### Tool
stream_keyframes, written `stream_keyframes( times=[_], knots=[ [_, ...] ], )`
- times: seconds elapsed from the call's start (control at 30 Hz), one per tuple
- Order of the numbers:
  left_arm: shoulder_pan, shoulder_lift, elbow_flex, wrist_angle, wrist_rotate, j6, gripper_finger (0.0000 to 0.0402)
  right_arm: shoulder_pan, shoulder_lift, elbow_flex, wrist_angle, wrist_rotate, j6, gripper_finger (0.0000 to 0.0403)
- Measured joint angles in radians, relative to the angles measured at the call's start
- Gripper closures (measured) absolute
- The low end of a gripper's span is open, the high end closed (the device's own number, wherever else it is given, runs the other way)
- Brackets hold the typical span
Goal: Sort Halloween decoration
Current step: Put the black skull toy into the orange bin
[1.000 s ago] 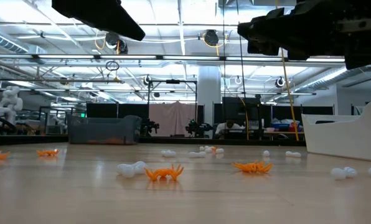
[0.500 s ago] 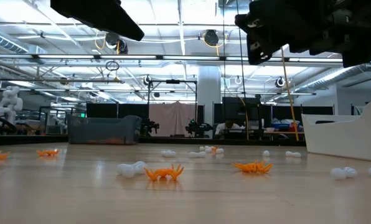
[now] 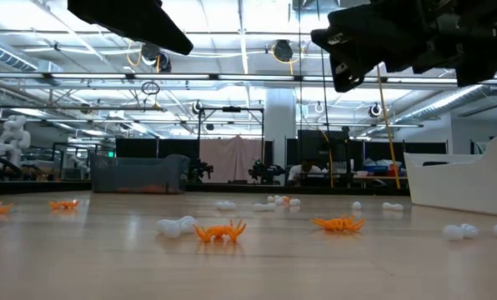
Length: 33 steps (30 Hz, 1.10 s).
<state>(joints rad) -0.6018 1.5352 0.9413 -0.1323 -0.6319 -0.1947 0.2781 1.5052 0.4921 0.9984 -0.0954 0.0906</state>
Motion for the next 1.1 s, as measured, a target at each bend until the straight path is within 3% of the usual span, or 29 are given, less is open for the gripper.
stream_keyframes(
  times=[0.17, 0.43, 0.7, 1.1],
  knots=[
    [0.000, 0.000, 0.000, 0.000, 0.000, 0.000, 0.0402, 0.005, -0.146, 0.001, -0.252, 0.069, -0.005, 0.0330],
    [0.001, 0.000, 0.000, 0.000, -0.001, -0.001, 0.0402, 0.005, -0.404, 0.001, -0.672, 0.081, 0.048, 0.0330],
    [0.030, 0.000, 0.000, 0.001, -0.001, -0.006, 0.0402, 0.005, -0.634, 0.001, -1.056, 0.220, 0.153, 0.0330],
    [0.042, 0.008, 0.000, -0.021, 0.031, -0.037, 0.0402, 0.005, -0.704, 0.090, -1.639, 0.437, 0.521, 0.0330]
  ],
)
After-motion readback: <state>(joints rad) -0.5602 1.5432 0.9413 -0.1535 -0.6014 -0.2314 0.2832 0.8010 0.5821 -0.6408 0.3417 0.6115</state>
